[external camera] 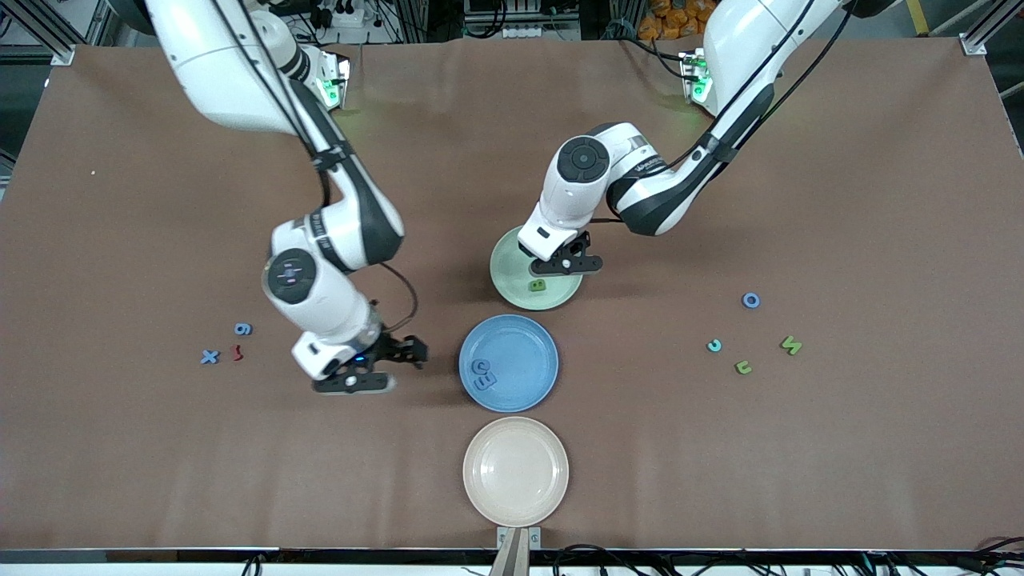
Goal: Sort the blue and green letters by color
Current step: 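Move the left gripper to green n while the right gripper returns to letters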
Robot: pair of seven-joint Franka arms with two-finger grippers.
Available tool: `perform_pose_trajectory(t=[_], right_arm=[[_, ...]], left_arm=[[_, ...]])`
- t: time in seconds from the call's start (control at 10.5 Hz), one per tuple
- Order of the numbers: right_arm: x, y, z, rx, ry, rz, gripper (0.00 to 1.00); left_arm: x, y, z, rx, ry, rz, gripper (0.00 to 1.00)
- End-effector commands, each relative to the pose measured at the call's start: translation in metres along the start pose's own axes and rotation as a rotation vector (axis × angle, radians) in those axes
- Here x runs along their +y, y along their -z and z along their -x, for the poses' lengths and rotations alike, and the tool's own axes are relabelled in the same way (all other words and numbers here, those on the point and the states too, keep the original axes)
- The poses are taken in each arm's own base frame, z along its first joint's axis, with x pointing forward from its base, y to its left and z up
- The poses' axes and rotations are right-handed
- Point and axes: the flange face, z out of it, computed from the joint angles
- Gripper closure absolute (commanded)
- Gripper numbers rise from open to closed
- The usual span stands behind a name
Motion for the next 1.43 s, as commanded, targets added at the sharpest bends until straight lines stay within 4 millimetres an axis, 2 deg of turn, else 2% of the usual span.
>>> perform_pose_trajectory(t=[0.0, 0.19, 0.29, 0.48, 0.67, 0.86, 1.05, 1.14, 1.24, 1.33], right_arm=[[0.094, 0.016, 0.004, -0.029, 0.014, 0.016, 0.0], [0.157, 0.027, 0.002, -0.031, 0.014, 0.031, 0.0], [0.187, 0.033, 0.003, -0.029, 0.005, 0.037, 0.0], [0.237, 0.037, 0.01, -0.079, -0.017, 0.043, 0.0], [0.274, 0.04, 0.013, -0.093, -0.068, 0.053, 0.0], [0.309, 0.04, 0.021, -0.118, -0.133, 0.078, 0.0], [0.341, 0.041, 0.03, -0.114, -0.302, 0.106, 0.0], [0.348, 0.043, 0.031, -0.106, -0.363, 0.113, 0.0], [0.36, 0.046, 0.032, -0.098, -0.439, 0.124, 0.0], [0.367, 0.048, 0.033, -0.086, -0.536, 0.134, 0.0]], left_arm=[[0.005, 0.005, -0.007, 0.023, 0.017, -0.016, 0.0], [0.001, 0.018, -0.021, 0.038, 0.027, -0.046, 0.0], [-0.009, 0.032, -0.036, 0.062, 0.01, -0.07, 0.0], [-0.065, 0.053, -0.095, 0.089, -0.072, -0.091, 0.0], [-0.139, 0.056, -0.148, 0.077, -0.154, -0.102, 0.0], [-0.2, 0.055, -0.184, 0.068, -0.193, -0.101, 0.0], [-0.241, 0.052, -0.213, 0.075, -0.244, -0.093, 0.0], [-0.261, 0.049, -0.229, 0.079, -0.25, -0.086, 0.0], [-0.276, 0.043, -0.239, 0.078, -0.233, -0.077, 0.0], [-0.277, 0.042, -0.242, 0.101, -0.254, -0.072, 0.0]])
